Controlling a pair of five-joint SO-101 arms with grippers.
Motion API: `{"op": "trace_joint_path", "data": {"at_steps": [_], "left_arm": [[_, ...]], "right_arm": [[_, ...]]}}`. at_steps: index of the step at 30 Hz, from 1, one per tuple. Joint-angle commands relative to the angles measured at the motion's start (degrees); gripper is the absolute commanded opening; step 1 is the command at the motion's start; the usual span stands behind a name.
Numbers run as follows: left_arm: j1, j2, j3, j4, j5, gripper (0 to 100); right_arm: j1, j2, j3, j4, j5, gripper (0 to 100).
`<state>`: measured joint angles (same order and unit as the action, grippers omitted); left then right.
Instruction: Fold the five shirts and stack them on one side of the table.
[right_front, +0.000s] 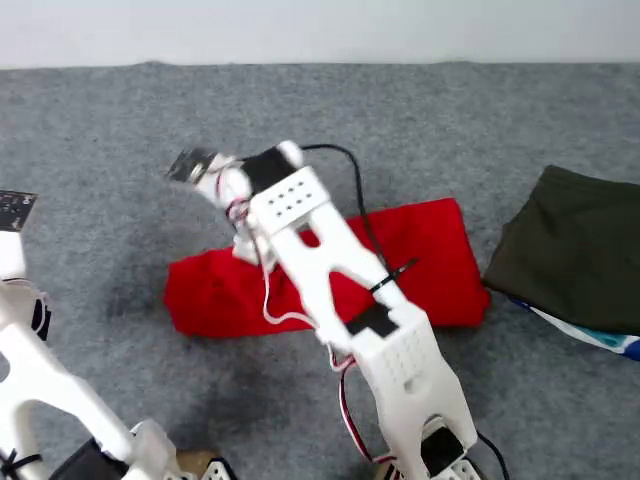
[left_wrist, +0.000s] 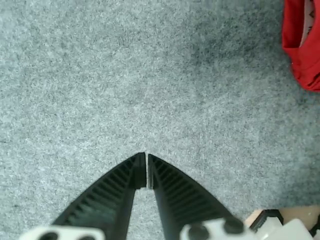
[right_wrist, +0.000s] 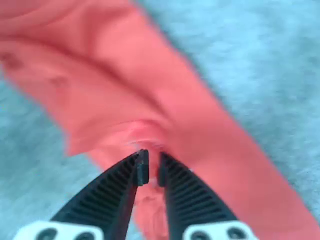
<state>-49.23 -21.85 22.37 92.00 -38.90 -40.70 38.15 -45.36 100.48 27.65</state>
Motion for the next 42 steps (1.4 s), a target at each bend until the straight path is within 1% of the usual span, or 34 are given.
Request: {"op": "trace_joint_path", "data": {"at_steps": [1, 5, 9, 12, 15, 22, 25, 30, 32, 35, 42], "left_arm": [[0.1, -1.9, -0.6, -0.5, -0.4, 2], [0.3, -1.9, -0.6, -0.5, -0.4, 2], [0.4, -1.8, -0.5, -0.9, -0.4, 2], [0.4, -1.7, -0.4, -1.0, -0.4, 2], [0.2, -1.9, -0.4, -0.6, -0.4, 2], [0.1, -1.9, -0.5, -0.1, -0.4, 2], [0.3, -1.9, -0.4, -0.1, -0.4, 2], [0.1, -1.9, -0.4, -0.1, -0.4, 2], [0.1, -1.9, -0.4, -0.1, -0.4, 2], [0.1, -1.9, -0.4, -0.1, -0.4, 2], [0.1, -1.9, -0.4, -0.1, -0.4, 2]], "right_arm": [[-2.7, -10.5, 11.6, 2.7, -0.6, 0.9], [-6.5, -15.1, 22.4, 2.2, -1.0, 0.9], [-9.7, -12.5, 25.3, -1.6, -1.4, 0.9], [-8.9, -8.8, 25.2, -8.3, -3.3, 0.9], [-5.8, -6.1, 23.6, -13.9, -1.7, 0.9], [0.5, -4.1, 7.1, -13.3, -0.4, 1.1], [1.1, -2.2, 3.1, -11.5, -0.4, 1.1], [-1.7, -1.2, 0.3, 0.0, -0.8, 1.1], [-3.6, -1.5, 0.4, 2.8, -0.9, 0.9], [-4.6, -4.4, 0.4, 2.6, -4.7, 0.9], [-8.8, -13.6, 3.3, 2.6, -5.1, 1.1]]}}
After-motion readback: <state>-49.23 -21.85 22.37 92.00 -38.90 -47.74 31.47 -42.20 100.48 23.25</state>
